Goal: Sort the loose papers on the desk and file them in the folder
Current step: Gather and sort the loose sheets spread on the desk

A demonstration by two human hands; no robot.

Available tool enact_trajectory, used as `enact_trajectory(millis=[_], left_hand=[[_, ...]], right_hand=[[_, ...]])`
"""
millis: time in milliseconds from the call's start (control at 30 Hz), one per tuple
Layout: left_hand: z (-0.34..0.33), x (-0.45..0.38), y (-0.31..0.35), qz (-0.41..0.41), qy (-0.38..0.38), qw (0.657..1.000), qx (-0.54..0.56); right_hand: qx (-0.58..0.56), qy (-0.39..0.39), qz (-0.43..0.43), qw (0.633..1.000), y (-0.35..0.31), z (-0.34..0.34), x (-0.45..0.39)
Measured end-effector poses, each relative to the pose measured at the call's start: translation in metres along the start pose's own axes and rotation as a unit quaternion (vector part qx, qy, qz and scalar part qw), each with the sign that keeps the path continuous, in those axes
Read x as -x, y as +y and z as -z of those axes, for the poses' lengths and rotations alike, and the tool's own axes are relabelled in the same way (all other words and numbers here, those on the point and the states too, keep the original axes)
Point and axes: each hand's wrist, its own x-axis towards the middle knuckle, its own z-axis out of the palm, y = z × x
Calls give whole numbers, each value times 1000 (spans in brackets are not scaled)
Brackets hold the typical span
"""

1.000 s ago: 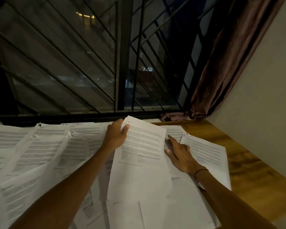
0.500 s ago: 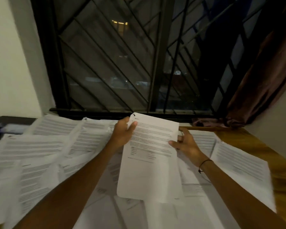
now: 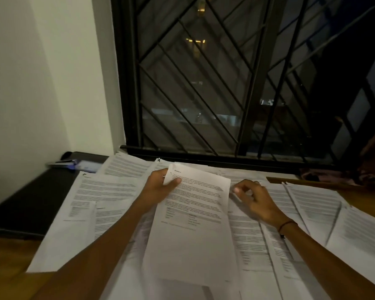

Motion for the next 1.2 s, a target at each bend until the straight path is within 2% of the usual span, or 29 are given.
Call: enact_trajectory(millis=[100, 167, 233, 267, 400, 667, 833, 1100, 1200], left_hand=[[28, 9, -7, 15, 24, 999, 20], [45, 17, -14, 27, 32, 998, 37], [61, 26, -19, 34, 40, 998, 30], [69, 28, -24, 40, 44, 998, 25], [96, 37, -35, 40, 52, 998, 20], [117, 34, -44, 43, 67, 997, -11], [124, 16, -47, 30, 73, 997, -10], [165, -16, -54, 60, 120, 991, -16], [190, -15, -62, 64, 134, 988, -43]], right_hand=[[98, -68, 32, 992, -11, -11, -6], [273, -123, 97, 949, -6, -20, -10], [398, -112, 148, 898, -2, -25, -13], [421, -89, 161, 888, -1, -27, -15], [399, -49, 201, 893, -17, -37, -27], [286, -145, 170, 932, -53, -76, -60], [296, -205, 138, 923, -40, -95, -72], [267, -136, 177, 937, -37, -100, -95], [273, -149, 184, 932, -43, -108, -110]])
